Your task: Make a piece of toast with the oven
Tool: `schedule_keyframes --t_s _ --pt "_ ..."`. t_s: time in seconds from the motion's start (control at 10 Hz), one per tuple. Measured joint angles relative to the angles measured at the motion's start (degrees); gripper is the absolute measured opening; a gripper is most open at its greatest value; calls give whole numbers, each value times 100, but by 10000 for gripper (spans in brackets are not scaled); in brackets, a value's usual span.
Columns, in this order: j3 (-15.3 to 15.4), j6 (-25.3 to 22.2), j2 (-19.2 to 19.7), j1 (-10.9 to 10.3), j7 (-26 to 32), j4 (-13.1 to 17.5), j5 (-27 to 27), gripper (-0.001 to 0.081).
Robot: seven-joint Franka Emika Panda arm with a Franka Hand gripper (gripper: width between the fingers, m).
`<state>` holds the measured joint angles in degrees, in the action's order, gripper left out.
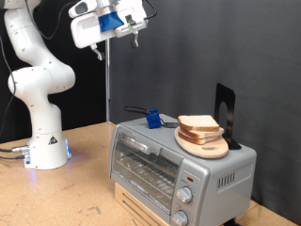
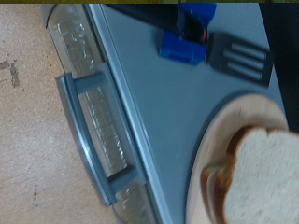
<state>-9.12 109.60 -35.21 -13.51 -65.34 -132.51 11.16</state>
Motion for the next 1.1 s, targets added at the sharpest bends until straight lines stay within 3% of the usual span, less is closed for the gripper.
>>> schedule_keyframes --t_s 0.3,0.4,0.8,1.1 --pt "-401 190 -62 -179 1392 -63 508 682" --pt "-464 347 -26 -180 1584 -73 517 682" --pt "-573 639 399 -64 1645 -64 350 682" --pt "-623 1012 687 -11 1931 -272 234 682"
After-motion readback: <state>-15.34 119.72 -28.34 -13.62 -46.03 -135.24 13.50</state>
